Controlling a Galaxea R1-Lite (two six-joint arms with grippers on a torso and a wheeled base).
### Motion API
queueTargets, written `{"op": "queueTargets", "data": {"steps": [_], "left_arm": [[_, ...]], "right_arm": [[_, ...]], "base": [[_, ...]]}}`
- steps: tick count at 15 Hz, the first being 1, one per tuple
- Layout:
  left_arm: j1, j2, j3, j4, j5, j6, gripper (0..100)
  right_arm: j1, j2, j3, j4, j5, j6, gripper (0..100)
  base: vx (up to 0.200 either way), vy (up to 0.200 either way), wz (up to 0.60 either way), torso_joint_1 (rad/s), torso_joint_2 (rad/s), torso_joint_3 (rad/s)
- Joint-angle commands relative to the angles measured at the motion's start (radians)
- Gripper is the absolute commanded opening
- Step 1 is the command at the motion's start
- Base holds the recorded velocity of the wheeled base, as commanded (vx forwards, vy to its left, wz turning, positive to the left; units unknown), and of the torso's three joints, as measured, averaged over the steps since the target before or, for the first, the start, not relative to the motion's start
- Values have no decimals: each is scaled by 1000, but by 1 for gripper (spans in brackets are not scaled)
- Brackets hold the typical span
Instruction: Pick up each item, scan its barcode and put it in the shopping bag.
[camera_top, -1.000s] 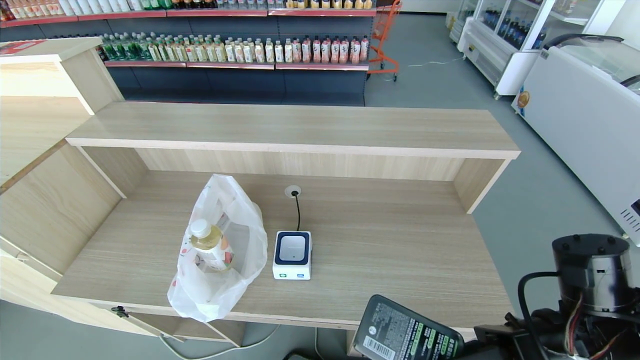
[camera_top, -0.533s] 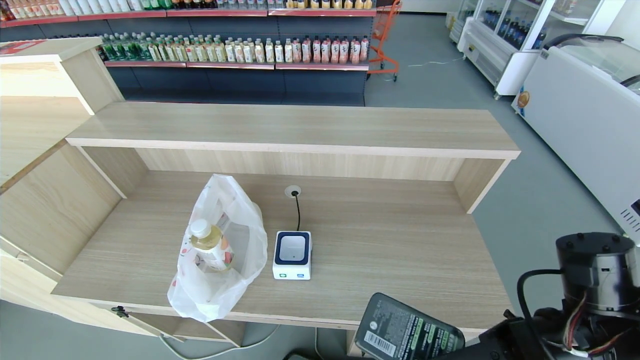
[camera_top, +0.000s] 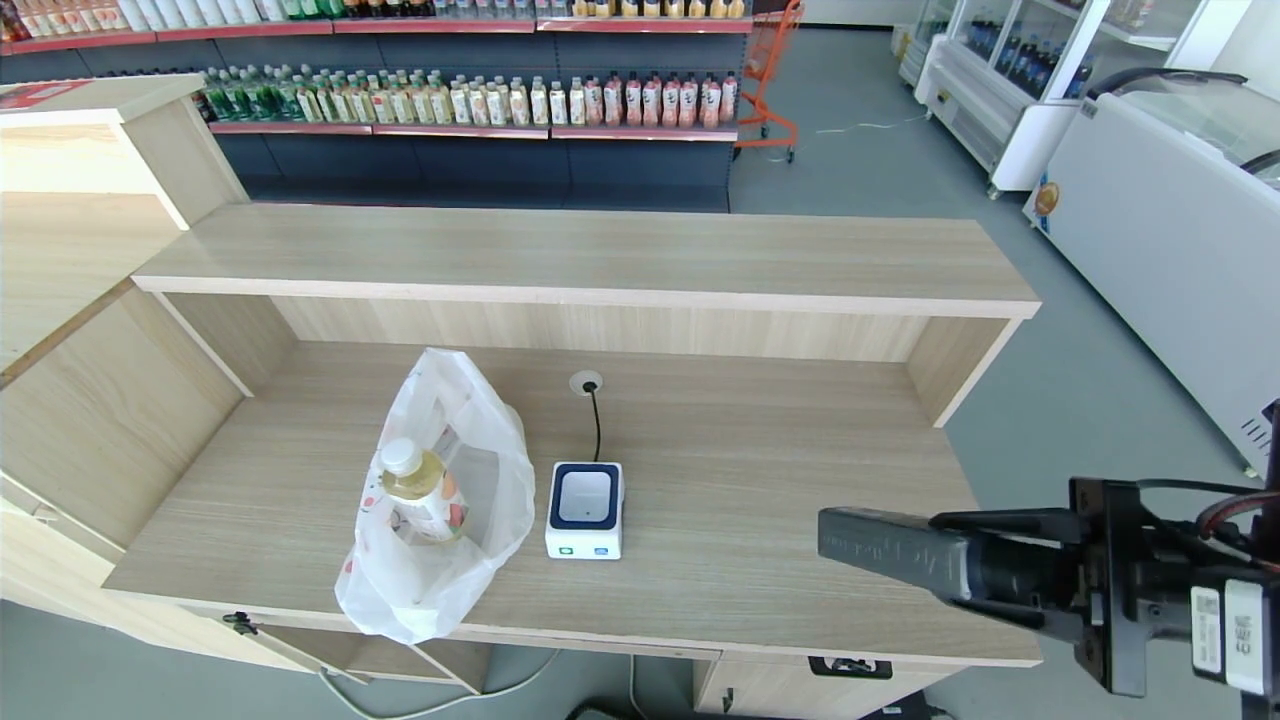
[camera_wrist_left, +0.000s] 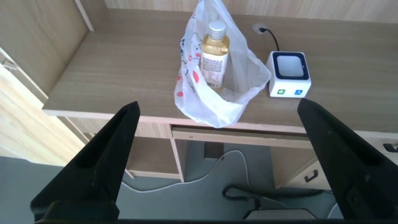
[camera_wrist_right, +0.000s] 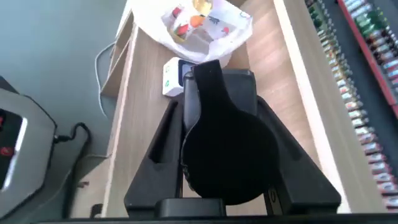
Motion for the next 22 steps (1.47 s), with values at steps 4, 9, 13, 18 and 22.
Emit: {"op": "queueTargets", "data": {"steps": [4,9,13,18,22], "left_arm": [[0,0,0,0,0,-1,100],[0,0,0,0,0,-1,100],[0,0,0,0,0,1,100],[0,0,0,0,0,2,100],[0,0,0,0,0,2,100]], "right_arm": [[-115,0,-30,-11,-37,599,0],[-176,233,-142,-146,-81,1028,0],[-137,296,-156,-226,-153,1479,0],[-101,316,-157,-223,-167,1551,0],[-101,307,-159,-221,-170,1562,0]], "base": [[0,0,0,0,0,0],[0,0,0,0,0,0],[0,0,0,0,0,0],[0,0,0,0,0,0],[0,100,0,1,1,1]]}}
